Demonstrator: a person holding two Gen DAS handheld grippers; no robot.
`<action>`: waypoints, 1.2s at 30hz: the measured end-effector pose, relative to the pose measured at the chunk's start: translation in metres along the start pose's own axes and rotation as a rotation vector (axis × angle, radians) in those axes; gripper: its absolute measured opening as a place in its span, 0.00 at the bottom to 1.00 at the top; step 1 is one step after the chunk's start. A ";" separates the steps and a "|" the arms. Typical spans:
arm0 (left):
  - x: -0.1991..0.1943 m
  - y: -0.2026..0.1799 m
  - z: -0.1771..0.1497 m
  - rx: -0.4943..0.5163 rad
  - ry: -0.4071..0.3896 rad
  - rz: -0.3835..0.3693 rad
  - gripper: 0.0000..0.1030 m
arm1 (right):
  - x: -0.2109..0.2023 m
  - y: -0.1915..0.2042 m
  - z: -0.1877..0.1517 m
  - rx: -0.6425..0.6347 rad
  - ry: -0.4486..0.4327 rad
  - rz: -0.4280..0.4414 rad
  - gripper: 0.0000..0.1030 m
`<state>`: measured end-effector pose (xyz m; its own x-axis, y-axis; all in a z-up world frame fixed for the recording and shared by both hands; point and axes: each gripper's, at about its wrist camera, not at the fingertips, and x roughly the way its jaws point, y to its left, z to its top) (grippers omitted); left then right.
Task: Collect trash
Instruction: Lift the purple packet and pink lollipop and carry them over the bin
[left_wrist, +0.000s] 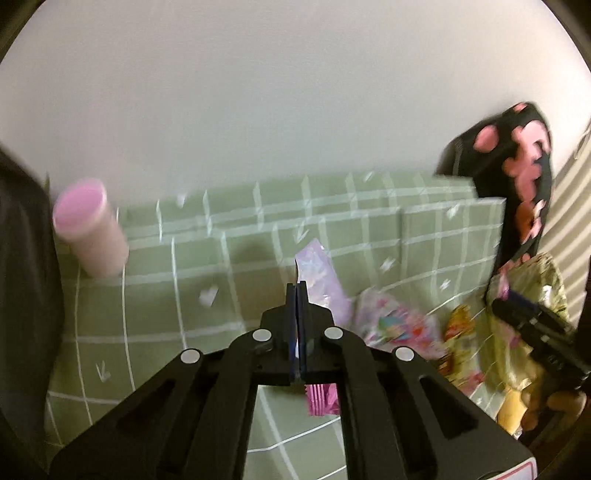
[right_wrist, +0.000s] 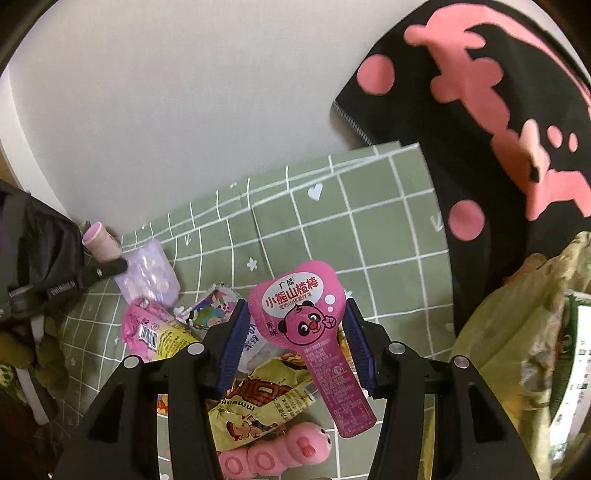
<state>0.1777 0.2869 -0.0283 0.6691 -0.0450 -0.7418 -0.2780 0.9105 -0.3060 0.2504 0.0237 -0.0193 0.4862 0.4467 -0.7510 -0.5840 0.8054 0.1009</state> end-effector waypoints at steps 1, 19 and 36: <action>-0.007 -0.005 0.006 0.006 -0.024 -0.012 0.01 | -0.004 0.000 0.002 -0.002 -0.009 -0.005 0.47; -0.043 -0.094 0.086 0.177 -0.172 -0.230 0.01 | -0.090 -0.043 0.054 0.028 -0.189 -0.151 0.47; -0.032 -0.225 0.076 0.363 -0.115 -0.454 0.01 | -0.171 -0.138 0.045 0.108 -0.253 -0.384 0.47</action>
<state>0.2717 0.1151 0.1095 0.7421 -0.4369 -0.5083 0.2938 0.8937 -0.3392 0.2768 -0.1461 0.1248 0.8045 0.1788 -0.5664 -0.2665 0.9609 -0.0752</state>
